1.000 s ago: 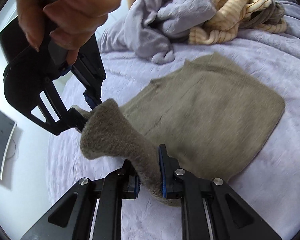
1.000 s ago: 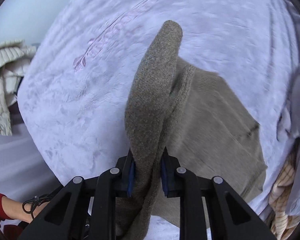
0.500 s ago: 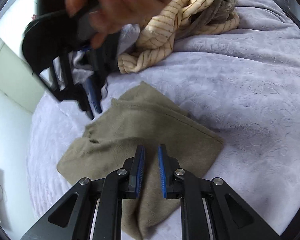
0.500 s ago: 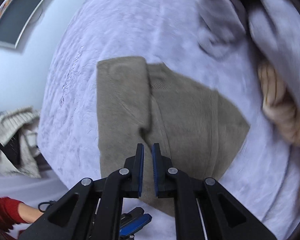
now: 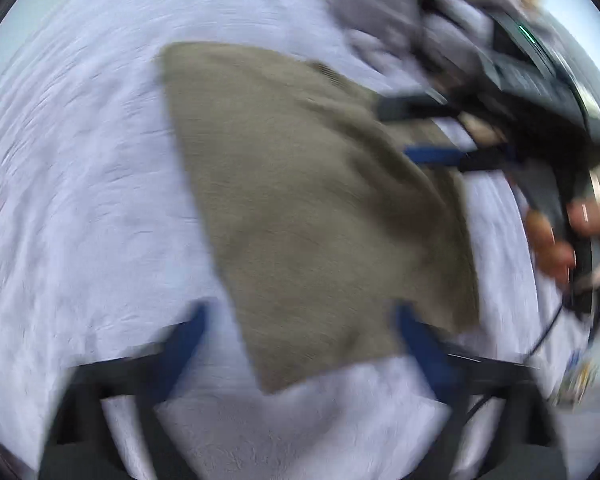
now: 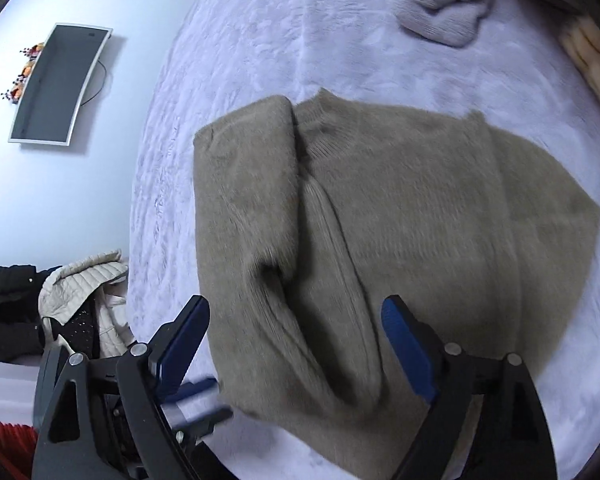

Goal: Fold small clothes

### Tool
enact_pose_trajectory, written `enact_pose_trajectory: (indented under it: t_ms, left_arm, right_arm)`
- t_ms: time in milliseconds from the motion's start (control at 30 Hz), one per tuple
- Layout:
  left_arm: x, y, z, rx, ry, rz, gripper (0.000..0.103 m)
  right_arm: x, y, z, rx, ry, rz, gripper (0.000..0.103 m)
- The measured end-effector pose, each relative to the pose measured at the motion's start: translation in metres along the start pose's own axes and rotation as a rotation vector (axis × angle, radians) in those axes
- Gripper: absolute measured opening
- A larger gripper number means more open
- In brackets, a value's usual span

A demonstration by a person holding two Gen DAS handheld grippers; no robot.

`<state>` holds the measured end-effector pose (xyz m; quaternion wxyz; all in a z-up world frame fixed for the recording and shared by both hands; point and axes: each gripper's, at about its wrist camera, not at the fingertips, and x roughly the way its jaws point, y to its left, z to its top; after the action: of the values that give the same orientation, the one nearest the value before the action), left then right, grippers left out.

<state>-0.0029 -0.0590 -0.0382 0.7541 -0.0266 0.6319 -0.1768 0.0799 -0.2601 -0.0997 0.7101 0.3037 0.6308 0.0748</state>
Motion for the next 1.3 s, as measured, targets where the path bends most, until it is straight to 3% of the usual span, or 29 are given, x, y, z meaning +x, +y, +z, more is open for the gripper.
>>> enact_pose_trajectory:
  t_ms: [233,400,533,567,600,633,667,700,967,1167,1300]
  left_arm:
    - [-0.001,0.049,0.033,-0.161,-0.027,-0.019,0.102]
    - [0.018,0.074,0.047,-0.273,0.009,-0.098,0.102]
    - [0.037,0.077,0.045,-0.285,0.051,-0.114,0.102]
    - [0.04,0.077,0.044,-0.284,0.056,-0.12,0.102]
    - [0.043,0.077,0.045,-0.283,0.058,-0.122,0.102]
    - [0.043,0.076,0.045,-0.28,0.059,-0.12,0.102]
    - [0.044,0.076,0.046,-0.273,0.061,-0.117,0.102]
    - [0.044,0.075,0.047,-0.267,0.062,-0.114,0.102]
    - [0.025,0.04,0.061,-0.138,0.039,-0.141,0.102]
    - [0.018,-0.022,0.061,-0.005,0.055,-0.221,0.102]
    - [0.026,-0.057,0.052,0.07,0.071,-0.192,0.102]
  right_arm:
    - [0.032,0.016,0.036,-0.059,0.033,0.024,0.09]
    - [0.041,0.037,0.041,-0.141,0.08,0.095,0.09]
    - [0.052,0.031,0.044,-0.12,0.111,0.063,0.088]
    - [0.057,0.026,0.046,-0.087,0.116,0.064,0.084]
    - [0.06,0.021,0.046,-0.05,0.12,0.067,0.073]
    - [0.063,0.019,0.045,-0.03,0.127,0.055,0.062]
    - [0.064,0.017,0.044,-0.026,0.135,0.045,0.038]
    - [0.066,0.017,0.042,-0.021,0.147,0.058,0.022]
    - [0.027,0.033,0.018,0.032,0.063,0.286,0.019]
    - [-0.027,0.016,-0.016,0.081,-0.042,0.355,0.019]
    - [-0.063,-0.024,-0.049,0.151,-0.147,0.326,0.019]
